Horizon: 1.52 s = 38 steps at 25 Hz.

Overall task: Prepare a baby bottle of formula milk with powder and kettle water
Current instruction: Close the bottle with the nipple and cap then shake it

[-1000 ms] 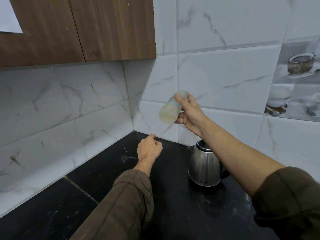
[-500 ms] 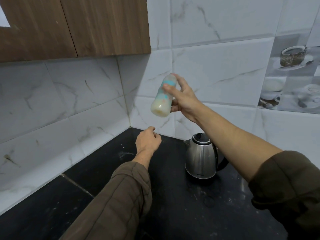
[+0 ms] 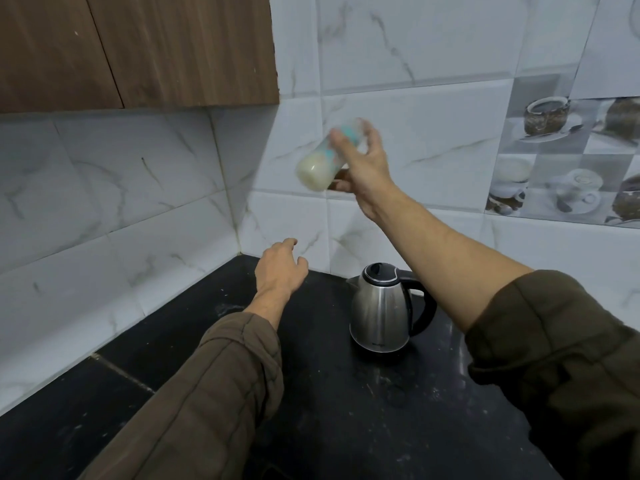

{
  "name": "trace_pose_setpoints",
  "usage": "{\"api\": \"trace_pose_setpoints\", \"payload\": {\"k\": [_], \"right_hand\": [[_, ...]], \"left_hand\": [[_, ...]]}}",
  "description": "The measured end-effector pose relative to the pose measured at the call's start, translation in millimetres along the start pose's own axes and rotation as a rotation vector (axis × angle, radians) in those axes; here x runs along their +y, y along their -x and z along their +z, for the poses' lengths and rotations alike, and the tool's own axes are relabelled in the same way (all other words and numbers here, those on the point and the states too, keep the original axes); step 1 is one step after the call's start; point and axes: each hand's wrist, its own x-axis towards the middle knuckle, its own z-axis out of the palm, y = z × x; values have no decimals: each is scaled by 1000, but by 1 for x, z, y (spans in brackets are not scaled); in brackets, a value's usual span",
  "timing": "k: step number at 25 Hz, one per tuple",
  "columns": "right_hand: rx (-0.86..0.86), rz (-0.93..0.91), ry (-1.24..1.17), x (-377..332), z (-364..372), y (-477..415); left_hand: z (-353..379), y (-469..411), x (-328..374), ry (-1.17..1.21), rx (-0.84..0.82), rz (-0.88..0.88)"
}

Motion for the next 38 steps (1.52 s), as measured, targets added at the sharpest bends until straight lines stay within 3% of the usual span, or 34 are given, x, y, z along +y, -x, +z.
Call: {"api": "trace_pose_setpoints", "payload": {"k": [2,3,4,8,13,14,18,19,23,24,28,29,33,34,38], "right_hand": [[256,-2,-241,-5,-2,-11],[296,9,-285,-4,-1,-13],[244,34,-254,-2,0,-11],[-224,38,171,5,9,13],[101,58,-243,0,3,-6],[57,75,-241,0,2,-6],[-243,35,144,2,2,9],[-199,23,101,1,1,9],[279,44,-385,4,1,-9],[268,66,-392,6,2,-9],[-139,81,-16,10,8,7],[-160,49,8,8,8,7],[198,37,-257,3,10,-5],[194,61,-272,3,11,-5],[-216,53,114,7,12,12]], "left_hand": [[-1,0,0,-5,15,7],[-2,-1,1,-6,24,7],[-3,-2,2,-3,29,7],[-2,-4,7,1,26,12],[-4,-3,-1,-4,29,8],[-5,-2,-3,-3,29,0],[-5,-1,-5,0,31,-11],[-4,-1,-5,3,30,-12],[-2,-2,-9,28,13,-31],[-1,-2,-9,30,8,-38],[3,-4,-8,34,-3,-40],[3,-4,-8,34,-2,-40],[3,-3,-10,20,-3,-41],[3,-2,-11,19,-3,-47],[2,-4,-15,20,-2,-44]]}}
